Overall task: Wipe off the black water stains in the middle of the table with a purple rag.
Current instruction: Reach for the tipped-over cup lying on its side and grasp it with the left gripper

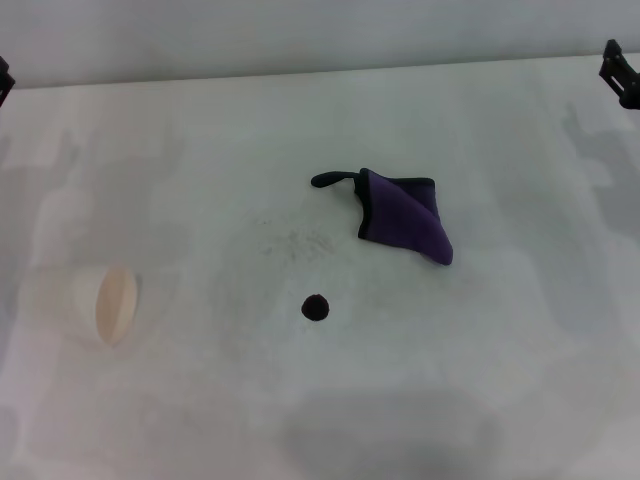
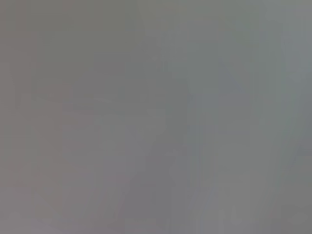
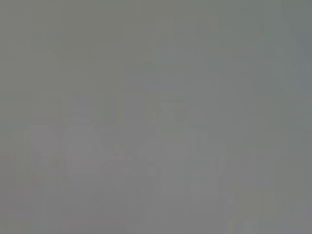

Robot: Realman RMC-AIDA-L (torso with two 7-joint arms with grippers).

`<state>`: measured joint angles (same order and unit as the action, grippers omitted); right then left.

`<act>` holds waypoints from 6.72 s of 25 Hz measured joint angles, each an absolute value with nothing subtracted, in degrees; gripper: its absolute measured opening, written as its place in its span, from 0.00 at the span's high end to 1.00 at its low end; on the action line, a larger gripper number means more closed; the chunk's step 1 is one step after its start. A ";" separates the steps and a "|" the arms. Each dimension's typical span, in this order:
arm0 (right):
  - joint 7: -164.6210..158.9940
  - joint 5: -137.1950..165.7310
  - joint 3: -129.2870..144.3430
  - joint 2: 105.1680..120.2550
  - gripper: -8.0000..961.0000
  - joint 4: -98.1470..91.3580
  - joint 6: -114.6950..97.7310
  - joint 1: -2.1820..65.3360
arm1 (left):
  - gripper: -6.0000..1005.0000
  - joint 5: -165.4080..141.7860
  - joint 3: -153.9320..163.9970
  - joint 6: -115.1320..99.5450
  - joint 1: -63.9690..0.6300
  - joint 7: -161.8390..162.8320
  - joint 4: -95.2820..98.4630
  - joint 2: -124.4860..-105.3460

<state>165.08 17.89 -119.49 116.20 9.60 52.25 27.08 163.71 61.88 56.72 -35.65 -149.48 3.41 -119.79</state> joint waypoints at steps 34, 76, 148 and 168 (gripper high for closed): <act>162.42 17.13 -118.14 116.19 0.13 9.56 54.37 28.07 | 0.13 107.78 61.92 58.63 -34.49 -87.76 31.37 -107.50; 158.21 17.62 -117.49 116.19 0.13 9.04 54.24 28.16 | 0.13 42.76 55.56 96.97 -44.42 -83.83 60.15 -108.14; 154.86 17.63 -117.51 116.19 0.14 8.29 53.97 29.62 | 0.13 17.84 71.06 98.59 -39.97 -93.59 73.25 -118.91; 154.86 17.75 -116.81 116.19 0.14 8.41 54.49 29.21 | 0.13 21.63 72.25 88.12 -38.83 -94.00 65.23 -118.80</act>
<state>154.86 17.75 -116.81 116.19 8.41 54.49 29.21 21.63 72.25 88.12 -38.83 -94.00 65.23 -118.80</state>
